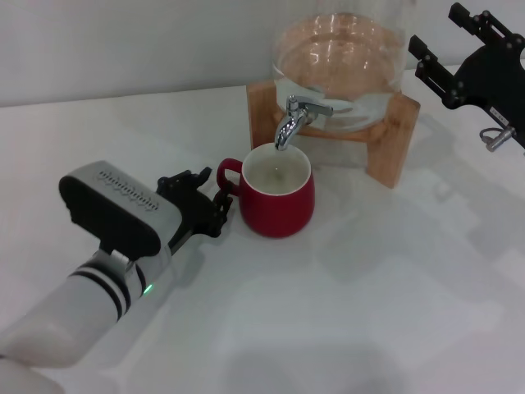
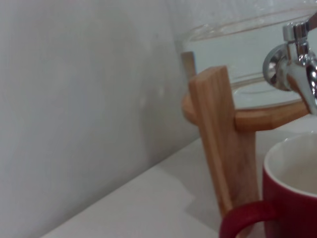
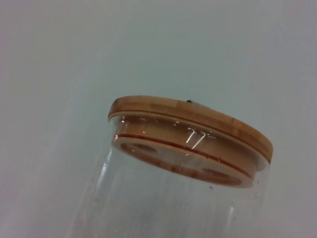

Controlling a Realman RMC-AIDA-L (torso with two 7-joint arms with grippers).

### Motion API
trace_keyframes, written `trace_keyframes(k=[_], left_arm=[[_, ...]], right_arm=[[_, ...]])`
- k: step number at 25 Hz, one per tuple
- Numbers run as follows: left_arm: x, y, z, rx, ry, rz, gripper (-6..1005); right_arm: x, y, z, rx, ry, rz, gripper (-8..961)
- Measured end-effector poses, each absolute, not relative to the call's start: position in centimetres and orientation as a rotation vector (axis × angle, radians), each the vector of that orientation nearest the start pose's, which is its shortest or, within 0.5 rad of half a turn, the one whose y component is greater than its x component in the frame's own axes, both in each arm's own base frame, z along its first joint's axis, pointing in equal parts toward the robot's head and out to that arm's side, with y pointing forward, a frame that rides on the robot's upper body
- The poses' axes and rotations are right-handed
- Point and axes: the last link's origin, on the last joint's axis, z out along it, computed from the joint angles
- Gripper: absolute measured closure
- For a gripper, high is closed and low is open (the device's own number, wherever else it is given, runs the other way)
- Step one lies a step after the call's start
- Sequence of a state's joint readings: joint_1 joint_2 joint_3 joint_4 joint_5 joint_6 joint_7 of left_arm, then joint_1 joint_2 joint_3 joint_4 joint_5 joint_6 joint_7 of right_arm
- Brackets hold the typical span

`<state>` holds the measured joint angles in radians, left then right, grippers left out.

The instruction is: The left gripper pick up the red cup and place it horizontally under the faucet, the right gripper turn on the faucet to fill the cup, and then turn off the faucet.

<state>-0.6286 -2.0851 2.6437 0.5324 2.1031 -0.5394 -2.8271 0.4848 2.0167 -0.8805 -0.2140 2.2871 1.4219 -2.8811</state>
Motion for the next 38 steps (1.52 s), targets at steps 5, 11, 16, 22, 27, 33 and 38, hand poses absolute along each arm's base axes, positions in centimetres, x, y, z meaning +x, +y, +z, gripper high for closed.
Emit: trace_keyframes(k=[5, 11, 16, 22, 27, 33, 38], left_arm=[[-22.8, 33.8, -14.1, -2.182, -0.305, -0.319, 647], [-23.9, 32.1, -13.2, -2.095, -0.3, -0.334, 627], [-23.9, 30.7, -12.1, -1.997, -0.245, -0.378, 616], [-23.9, 29.3, -10.6, -1.879, -0.153, -0.373, 604], [-24.2, 28.5, -7.4, -1.666, -0.114, -0.454, 593], [-25.6, 28.2, -4.4, -1.497, -0.104, -0.497, 580], [-27.8, 28.4, -1.1, -1.34, -0.187, -0.578, 570]], right_arm=[[28.9, 35.2, 4.8, -1.775, 0.002, 0.801, 290], [29.0, 35.2, 5.1, -1.756, 0.005, 0.804, 290], [29.0, 35.2, 5.4, -1.746, -0.006, 0.812, 290], [29.3, 34.9, 5.8, -1.725, -0.003, 0.81, 290], [29.9, 34.2, 6.3, -1.691, 0.008, 0.812, 290], [30.6, 33.0, 6.6, -1.657, 0.026, 0.83, 290], [31.2, 31.7, 6.2, -1.657, 0.044, 0.846, 290]])
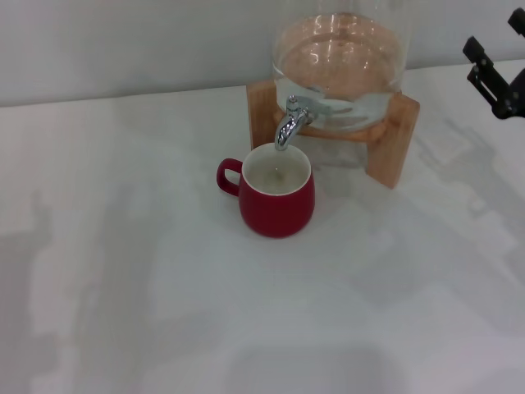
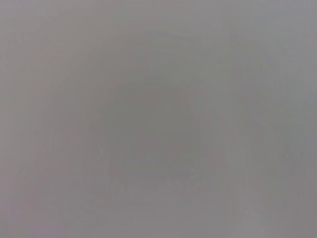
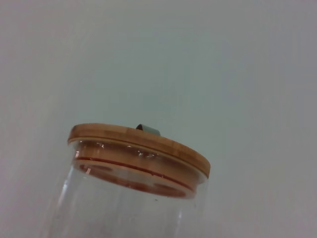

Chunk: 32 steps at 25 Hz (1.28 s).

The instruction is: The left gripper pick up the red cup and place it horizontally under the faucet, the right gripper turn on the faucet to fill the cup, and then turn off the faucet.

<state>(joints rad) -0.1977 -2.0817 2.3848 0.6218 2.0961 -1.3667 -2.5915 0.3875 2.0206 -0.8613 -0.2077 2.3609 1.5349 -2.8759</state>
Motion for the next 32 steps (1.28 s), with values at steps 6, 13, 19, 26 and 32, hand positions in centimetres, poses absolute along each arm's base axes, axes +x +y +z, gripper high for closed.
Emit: trace_keyframes(k=[6, 13, 19, 26, 32], left_arm=[[-30.8, 28.4, 2.3, -1.169, -0.309, -0.666, 360], [-32.0, 29.2, 4.1, -1.101, -0.324, -0.688, 189], [-32.0, 30.3, 4.5, -1.111, -0.3, -0.67, 115], [-31.9, 31.2, 4.6, -1.121, -0.288, -0.663, 115], [-31.7, 31.4, 4.7, -1.123, -0.284, -0.669, 115]], right_arm=[[31.4, 30.5, 5.1, -1.681, 0.082, 0.892, 290], [30.7, 29.3, 2.9, -1.804, 0.091, 0.94, 291], [30.0, 28.9, 1.6, -1.919, 0.099, 0.979, 291], [29.0, 29.1, 0.5, -2.015, 0.081, 1.01, 290], [28.0, 29.8, -0.5, -2.079, 0.058, 1.012, 291]])
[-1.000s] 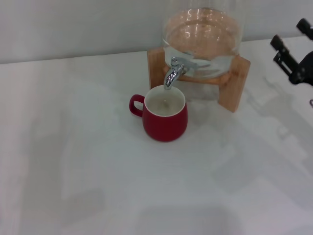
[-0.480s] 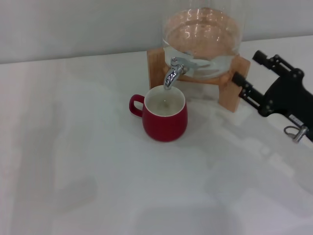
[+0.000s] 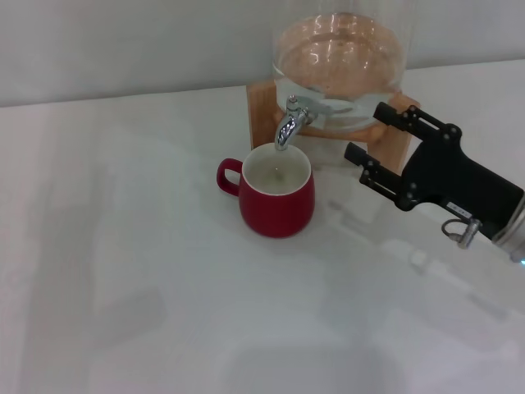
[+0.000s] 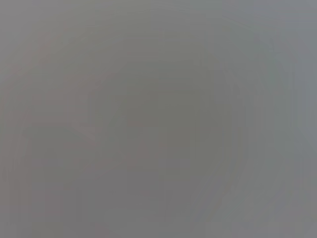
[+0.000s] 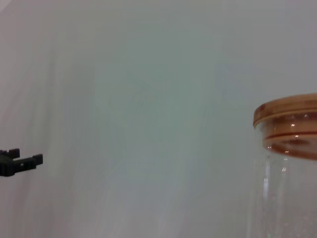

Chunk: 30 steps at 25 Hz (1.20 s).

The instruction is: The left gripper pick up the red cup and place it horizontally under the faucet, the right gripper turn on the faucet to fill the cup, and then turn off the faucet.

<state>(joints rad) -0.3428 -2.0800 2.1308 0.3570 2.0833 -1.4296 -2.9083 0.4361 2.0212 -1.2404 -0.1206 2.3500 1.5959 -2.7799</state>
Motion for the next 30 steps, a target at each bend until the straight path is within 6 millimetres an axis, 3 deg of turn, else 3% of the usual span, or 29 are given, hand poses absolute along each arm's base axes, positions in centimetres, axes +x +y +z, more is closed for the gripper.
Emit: trace_keyframes(k=[10, 30], left_arm=[[-31.6, 31.4, 4.5, -1.138, -0.278, -0.668, 115], [-31.6, 31.4, 4.4, -1.146, -0.268, -0.667, 115]], right_arm=[[27.1, 31.5, -1.3, -2.118, 0.049, 0.969, 290], [26.0, 33.0, -2.1, -2.169, 0.026, 0.941, 291]])
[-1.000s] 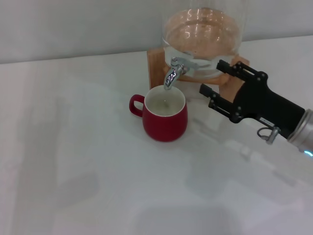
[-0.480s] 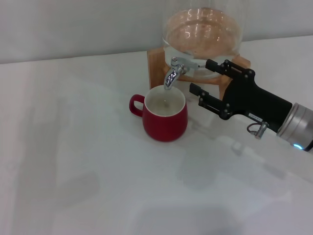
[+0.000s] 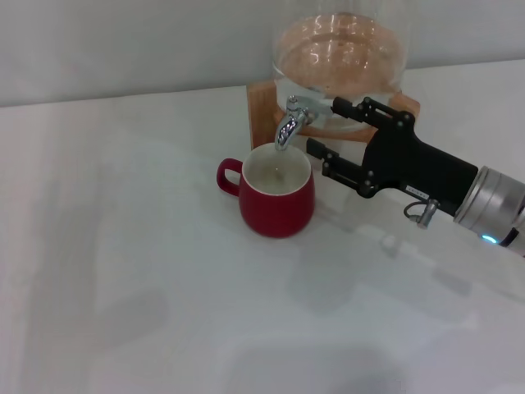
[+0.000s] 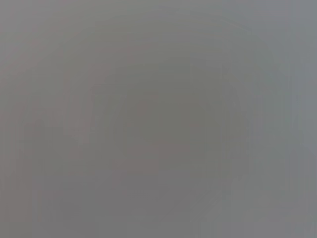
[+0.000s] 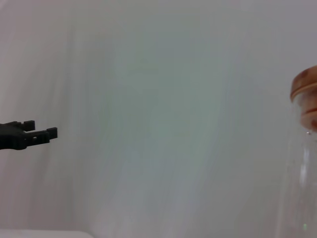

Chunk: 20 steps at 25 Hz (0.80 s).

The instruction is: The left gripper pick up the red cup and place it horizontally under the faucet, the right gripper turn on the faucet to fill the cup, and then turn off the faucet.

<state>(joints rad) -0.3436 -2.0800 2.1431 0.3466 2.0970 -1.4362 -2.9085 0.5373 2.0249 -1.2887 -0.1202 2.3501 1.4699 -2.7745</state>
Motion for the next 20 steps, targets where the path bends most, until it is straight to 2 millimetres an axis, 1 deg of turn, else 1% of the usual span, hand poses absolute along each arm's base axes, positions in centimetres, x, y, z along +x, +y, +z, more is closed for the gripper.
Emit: trace_keyframes(k=[20], left_arm=[[-31.8, 31.26, 4.54, -1.146, -0.263, -0.657, 115]], right_arm=[[25.31, 32.35, -2.75, -2.243, -0.014, 0.967, 290]])
